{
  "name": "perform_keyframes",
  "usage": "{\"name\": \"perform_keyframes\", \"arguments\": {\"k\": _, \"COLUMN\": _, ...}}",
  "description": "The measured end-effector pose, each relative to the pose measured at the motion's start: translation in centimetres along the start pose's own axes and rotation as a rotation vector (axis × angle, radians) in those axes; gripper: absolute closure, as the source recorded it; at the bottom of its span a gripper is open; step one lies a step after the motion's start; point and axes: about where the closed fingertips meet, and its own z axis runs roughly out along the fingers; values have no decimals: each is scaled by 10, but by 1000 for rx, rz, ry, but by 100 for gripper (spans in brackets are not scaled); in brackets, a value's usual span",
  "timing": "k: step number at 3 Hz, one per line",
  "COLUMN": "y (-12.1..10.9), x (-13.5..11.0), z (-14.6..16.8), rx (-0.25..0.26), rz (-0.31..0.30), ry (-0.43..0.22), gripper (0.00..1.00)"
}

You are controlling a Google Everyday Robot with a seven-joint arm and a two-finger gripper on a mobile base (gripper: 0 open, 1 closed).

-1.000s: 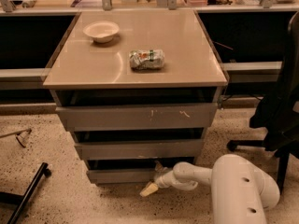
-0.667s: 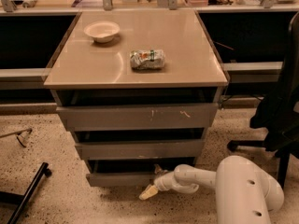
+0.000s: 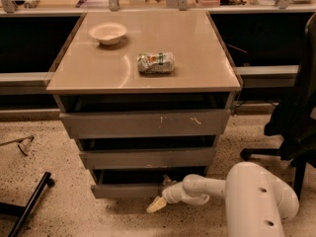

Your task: Open bottom drawer

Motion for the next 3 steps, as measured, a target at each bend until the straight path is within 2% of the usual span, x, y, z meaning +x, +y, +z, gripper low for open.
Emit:
{"name": "perform_keyframes", "arguments": {"k": 1, "y": 10, "x": 2, "z": -3, "rx": -8, "rz": 24, "ry": 6, "gripper": 0}}
{"name": "perform_keyframes", "arguments": {"k": 2, "y": 10, "x": 0, "z": -6, "rx": -8, "rz": 24, "ry": 6, "gripper": 0}}
{"name": "perform_keyframes", "arguments": {"k": 3, "y": 35, "x": 5, "z": -12, "rx": -31, "rz": 53, "ry": 1, "gripper": 0}}
